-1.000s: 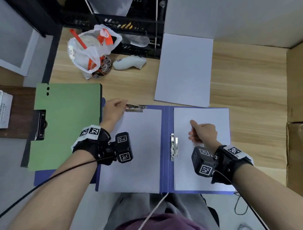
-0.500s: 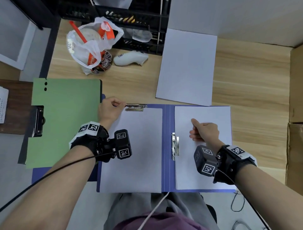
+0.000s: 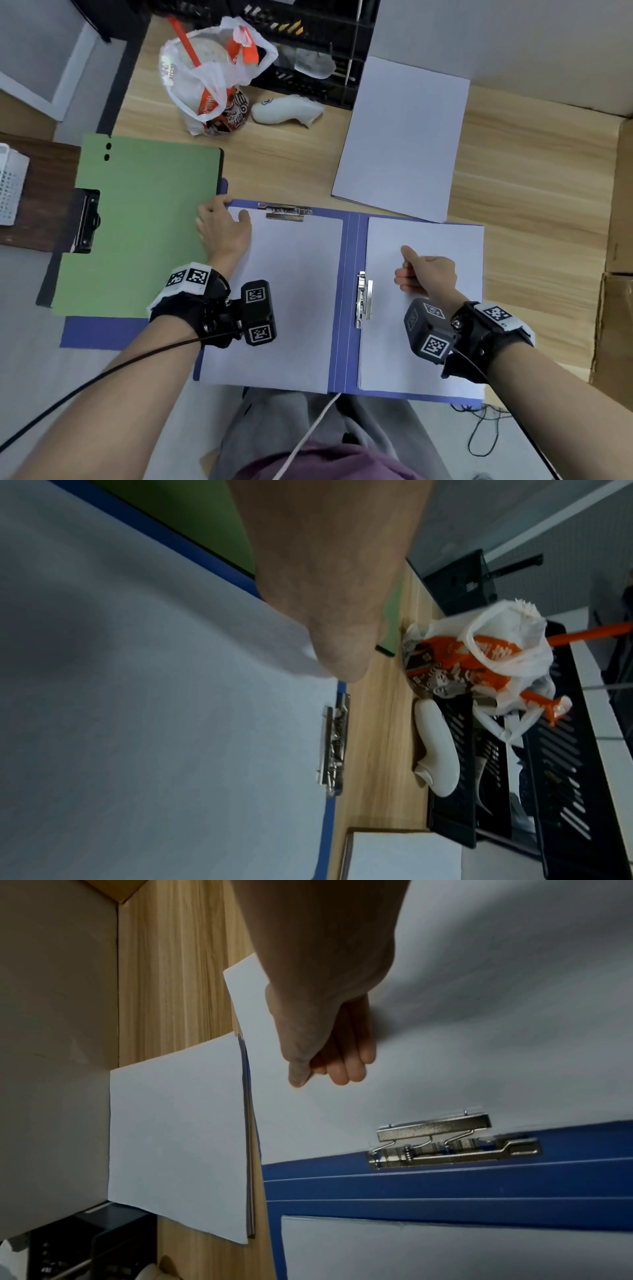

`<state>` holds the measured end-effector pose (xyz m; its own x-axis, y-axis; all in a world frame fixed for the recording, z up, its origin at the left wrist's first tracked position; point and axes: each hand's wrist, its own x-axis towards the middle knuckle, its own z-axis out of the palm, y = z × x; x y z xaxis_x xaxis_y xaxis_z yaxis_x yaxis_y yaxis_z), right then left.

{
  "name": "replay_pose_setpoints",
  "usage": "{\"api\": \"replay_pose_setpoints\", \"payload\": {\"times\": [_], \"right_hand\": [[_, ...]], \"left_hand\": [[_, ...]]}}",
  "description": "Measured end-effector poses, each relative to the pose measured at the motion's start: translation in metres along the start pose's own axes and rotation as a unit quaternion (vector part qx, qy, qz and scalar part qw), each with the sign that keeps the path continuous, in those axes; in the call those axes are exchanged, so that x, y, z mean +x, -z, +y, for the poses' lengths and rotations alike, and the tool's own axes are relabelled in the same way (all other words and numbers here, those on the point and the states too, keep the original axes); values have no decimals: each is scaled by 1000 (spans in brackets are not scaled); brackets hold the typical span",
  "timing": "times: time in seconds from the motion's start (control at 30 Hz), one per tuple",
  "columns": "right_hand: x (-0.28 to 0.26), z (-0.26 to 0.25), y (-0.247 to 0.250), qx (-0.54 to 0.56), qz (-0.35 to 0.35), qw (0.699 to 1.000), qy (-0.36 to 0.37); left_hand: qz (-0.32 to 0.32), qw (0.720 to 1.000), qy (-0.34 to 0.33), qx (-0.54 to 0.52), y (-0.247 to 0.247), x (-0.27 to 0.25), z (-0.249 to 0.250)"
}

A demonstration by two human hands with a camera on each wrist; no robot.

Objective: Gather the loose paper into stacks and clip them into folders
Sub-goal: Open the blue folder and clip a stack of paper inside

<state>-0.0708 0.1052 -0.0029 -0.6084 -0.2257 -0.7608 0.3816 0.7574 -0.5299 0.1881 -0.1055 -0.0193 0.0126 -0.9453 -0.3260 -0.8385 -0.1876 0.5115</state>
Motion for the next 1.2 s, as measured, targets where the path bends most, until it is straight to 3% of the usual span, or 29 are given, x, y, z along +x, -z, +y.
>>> {"api": "replay_pose_setpoints", "payload": {"times": [0.1,0.33,0.57,0.7,0.8,0.9,1.03,1.13,1.2], "right_hand": [[-2,0,2,4,-12,1000,1],[-10,12,15,77,-61,995,-32],[-7,37,41,132,-93,986,-36],[-16,33,63,84,-76,993,-22],[-22,14,72,68,-112,991,-7],[-35,-10,75,50,-213,975,24],[-71,-27,91,118,-392,911,57],[-94,-32,117,137,-445,880,98],[-99,-29,142,107,-437,882,141]], "left_hand": [[-13,999,30,-18,7,-11,-13],[21,987,127,-91,17,-29,-32],[-74,963,102,-237,4,-61,-25],[-105,968,49,-222,23,-78,4],[-158,968,14,-194,52,-96,43],[-283,937,-33,-204,80,-122,91],[-445,863,-126,-205,81,-163,147],[-526,816,-153,-186,55,-192,180],[-548,807,-167,-143,30,-206,192]]}}
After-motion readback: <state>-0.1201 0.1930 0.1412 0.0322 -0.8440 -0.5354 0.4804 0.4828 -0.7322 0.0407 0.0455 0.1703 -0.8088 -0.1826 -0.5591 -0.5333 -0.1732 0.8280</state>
